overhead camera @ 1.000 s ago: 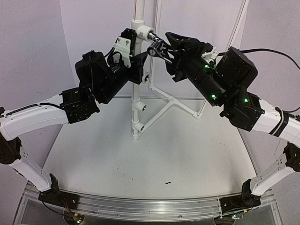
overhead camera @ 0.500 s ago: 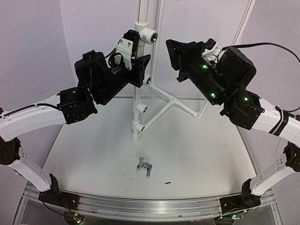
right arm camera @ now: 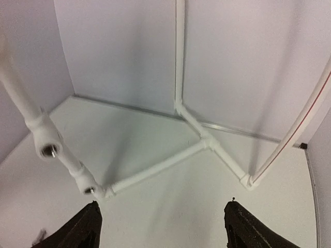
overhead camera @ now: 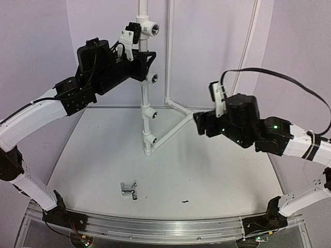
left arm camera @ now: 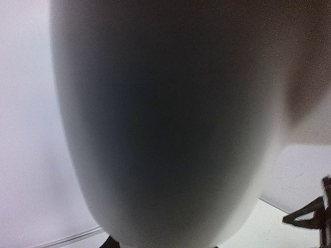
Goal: Install the water faucets
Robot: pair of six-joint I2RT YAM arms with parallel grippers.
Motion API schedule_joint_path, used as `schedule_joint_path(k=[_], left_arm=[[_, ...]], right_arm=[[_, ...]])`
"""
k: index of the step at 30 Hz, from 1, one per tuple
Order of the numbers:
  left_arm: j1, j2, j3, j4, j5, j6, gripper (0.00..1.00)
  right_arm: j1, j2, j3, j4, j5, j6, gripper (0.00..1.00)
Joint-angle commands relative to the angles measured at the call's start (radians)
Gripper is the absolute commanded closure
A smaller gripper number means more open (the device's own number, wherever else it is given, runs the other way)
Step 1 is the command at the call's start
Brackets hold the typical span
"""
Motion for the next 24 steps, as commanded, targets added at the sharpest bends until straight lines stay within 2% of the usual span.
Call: schedule_joint_path(k=[1,3,5,8,11,15,18,24], left_arm=[[-0.007,0.06,-0.002,-0.39,-0.004,-0.326,1.0],[-0.006,0.064,0.004,-0.395,-0.011,-0.317,1.0],[-0.005,0.078,0.017,-0.406,-0.027,-0.3,1.0],[-0.002,0.099,0.041,-0.422,-0.043,-0.286,1.0],[-0.001,0.109,0.054,-0.431,-0.051,-0.273,1.0],[-0.001,0.107,0.045,-0.433,-0.049,-0.262,1.0],[-0.001,0.094,0.036,-0.439,-0.04,-0.262,1.0],[-0.001,0.08,0.057,-0.458,-0.024,-0.276,1.0]], right_arm=[[0.003,0.165,-0.011,-0.219,-0.372,0.039,0.05],[0.016,0.262,-0.011,-0.153,-0.491,0.136,0.04],[0.049,0.344,-0.033,-0.018,-0.591,0.223,0.04],[0.11,0.531,0.035,0.093,-0.651,0.35,0.06],[0.163,0.719,0.169,0.096,-0.611,0.469,0.08],[0.231,0.921,0.337,0.08,-0.483,0.477,0.11],[0.246,0.991,0.415,0.047,-0.411,0.48,0.12],[0.293,1.031,0.452,-0.028,-0.314,0.499,0.26]])
